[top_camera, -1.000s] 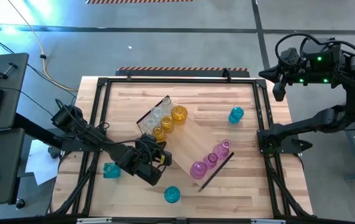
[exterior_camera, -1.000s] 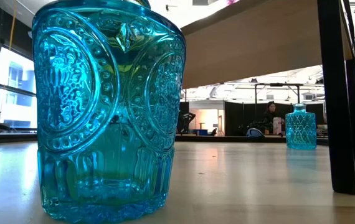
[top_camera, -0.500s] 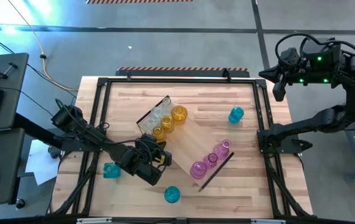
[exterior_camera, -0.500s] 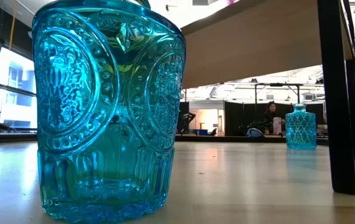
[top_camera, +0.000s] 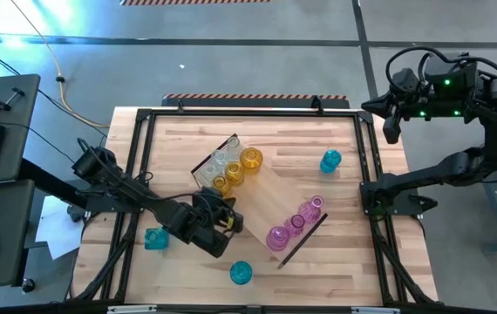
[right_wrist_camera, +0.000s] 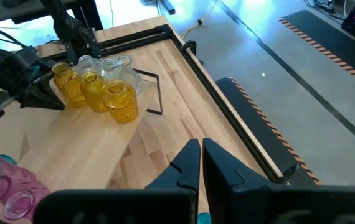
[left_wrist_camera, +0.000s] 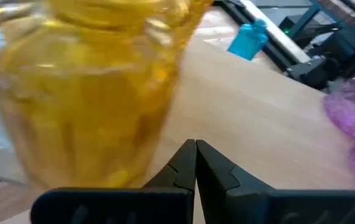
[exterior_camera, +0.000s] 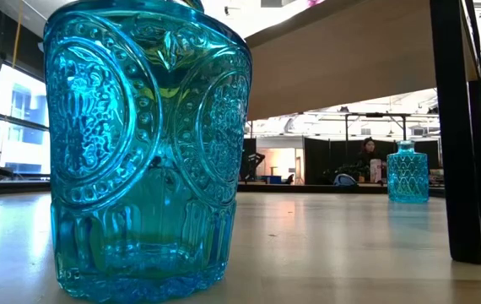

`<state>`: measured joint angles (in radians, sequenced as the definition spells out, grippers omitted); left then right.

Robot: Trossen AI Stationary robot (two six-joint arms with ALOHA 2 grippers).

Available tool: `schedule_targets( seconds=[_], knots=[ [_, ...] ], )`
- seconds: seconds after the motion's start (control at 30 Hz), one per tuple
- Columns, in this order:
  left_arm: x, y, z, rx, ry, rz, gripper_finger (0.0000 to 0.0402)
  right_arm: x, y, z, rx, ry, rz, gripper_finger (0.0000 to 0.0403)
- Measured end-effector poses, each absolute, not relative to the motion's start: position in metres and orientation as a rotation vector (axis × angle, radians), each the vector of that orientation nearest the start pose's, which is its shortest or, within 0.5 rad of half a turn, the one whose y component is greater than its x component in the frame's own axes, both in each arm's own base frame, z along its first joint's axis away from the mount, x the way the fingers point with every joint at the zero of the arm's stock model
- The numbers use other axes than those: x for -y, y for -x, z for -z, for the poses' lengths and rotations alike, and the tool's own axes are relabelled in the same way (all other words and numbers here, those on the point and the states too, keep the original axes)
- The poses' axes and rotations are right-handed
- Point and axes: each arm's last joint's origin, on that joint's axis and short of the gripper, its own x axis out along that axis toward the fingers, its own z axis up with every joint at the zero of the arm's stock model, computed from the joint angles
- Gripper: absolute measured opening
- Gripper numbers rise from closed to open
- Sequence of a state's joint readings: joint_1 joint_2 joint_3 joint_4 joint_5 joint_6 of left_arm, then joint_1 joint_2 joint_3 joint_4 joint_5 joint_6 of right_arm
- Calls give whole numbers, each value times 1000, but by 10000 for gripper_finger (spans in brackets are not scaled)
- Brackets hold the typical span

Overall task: Sort vases onto shelf
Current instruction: Put the yellow flower vase on the shelf aligned with the other yellow flower vases

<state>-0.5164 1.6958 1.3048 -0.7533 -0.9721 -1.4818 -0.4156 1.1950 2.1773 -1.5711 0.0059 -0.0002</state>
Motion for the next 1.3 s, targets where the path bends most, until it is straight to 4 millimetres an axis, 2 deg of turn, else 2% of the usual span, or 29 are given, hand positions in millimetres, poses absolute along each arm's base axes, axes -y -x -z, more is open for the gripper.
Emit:
schedule_targets(
  seconds=[0.2,0.37,0.57,0.7,0.83,0.93,1.03,1.2,1.3],
  knots=[
    [149,-310,-264,-308,588,-780,0,36,-82,-532,-581,-121,409,0],
    [154,-315,-285,-281,560,-689,0,36,-82,-532,-581,-121,410,0],
    [157,-314,-333,-252,473,-588,0,36,-82,-532,-582,-117,408,0],
    [149,-303,-365,-199,431,-588,0,37,-82,-532,-583,-117,408,0],
    [138,-285,-386,-178,423,-582,0,37,-83,-532,-582,-122,409,0],
    [135,-267,-392,-248,447,-524,0,37,-83,-532,-578,-141,409,0],
    [135,-245,-387,-396,480,-482,0,37,-83,-532,-578,-145,409,0],
    [138,-217,-371,-567,465,-562,0,37,-83,-532,-579,-147,410,0],
    [140,-211,-364,-602,473,-615,0,37,-84,-532,-580,-152,412,0]
  ],
)
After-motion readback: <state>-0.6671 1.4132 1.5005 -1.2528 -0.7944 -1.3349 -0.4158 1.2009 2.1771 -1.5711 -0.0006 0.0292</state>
